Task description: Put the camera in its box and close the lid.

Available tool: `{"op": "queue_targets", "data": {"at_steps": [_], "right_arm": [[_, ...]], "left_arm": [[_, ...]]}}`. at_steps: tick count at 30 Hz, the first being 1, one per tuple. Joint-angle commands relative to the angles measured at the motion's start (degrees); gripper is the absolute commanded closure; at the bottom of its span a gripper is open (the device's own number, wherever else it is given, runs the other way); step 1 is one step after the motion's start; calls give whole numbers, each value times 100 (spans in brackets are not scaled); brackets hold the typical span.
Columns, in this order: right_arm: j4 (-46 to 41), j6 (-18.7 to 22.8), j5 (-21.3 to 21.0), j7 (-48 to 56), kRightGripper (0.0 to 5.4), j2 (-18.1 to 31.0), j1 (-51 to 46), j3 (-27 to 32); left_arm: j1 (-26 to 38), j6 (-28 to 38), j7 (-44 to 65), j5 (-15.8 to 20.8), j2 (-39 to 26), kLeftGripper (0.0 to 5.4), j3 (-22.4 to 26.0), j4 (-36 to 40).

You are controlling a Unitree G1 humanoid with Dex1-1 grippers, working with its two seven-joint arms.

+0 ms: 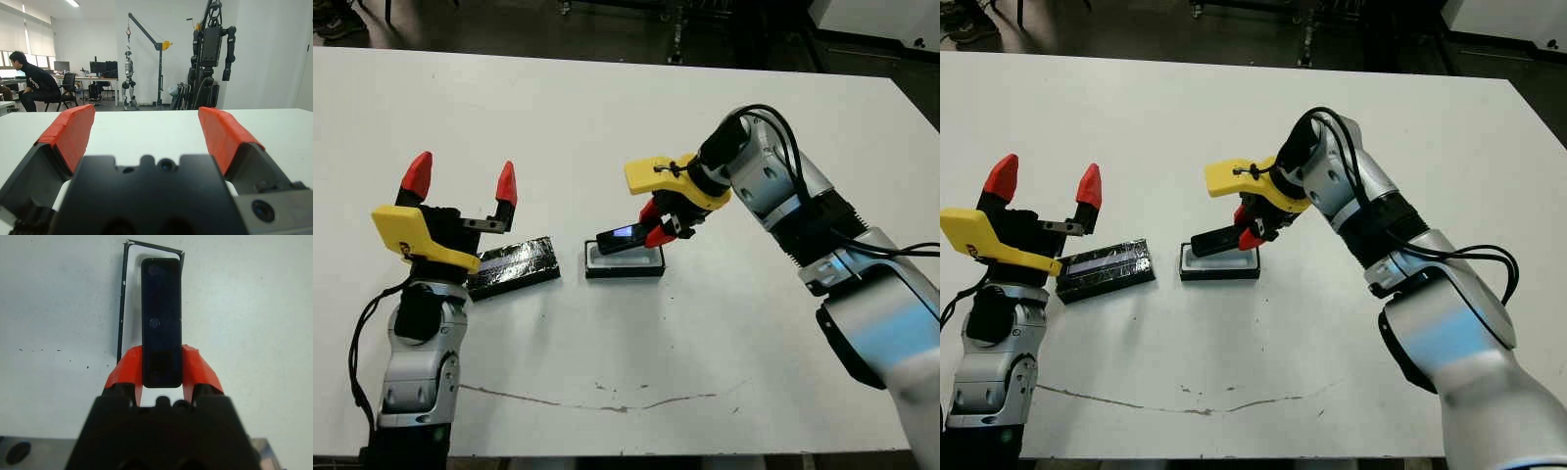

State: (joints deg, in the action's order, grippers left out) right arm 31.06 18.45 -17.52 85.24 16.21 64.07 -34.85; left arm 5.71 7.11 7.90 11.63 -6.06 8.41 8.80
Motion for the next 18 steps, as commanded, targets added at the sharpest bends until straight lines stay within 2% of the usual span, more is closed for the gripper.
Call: {"op": "queue_targets", "data": {"at_steps": [1,18], "right_arm": [[-5,-108,24,19,374,90,-75,-25],[-31,-212,-27,38,374,58,-129,-186]], "left_arm": [[-65,-38,-53,-37,23,0,-5,37],[-78,4,-33,14,37,0,20,26]]}}
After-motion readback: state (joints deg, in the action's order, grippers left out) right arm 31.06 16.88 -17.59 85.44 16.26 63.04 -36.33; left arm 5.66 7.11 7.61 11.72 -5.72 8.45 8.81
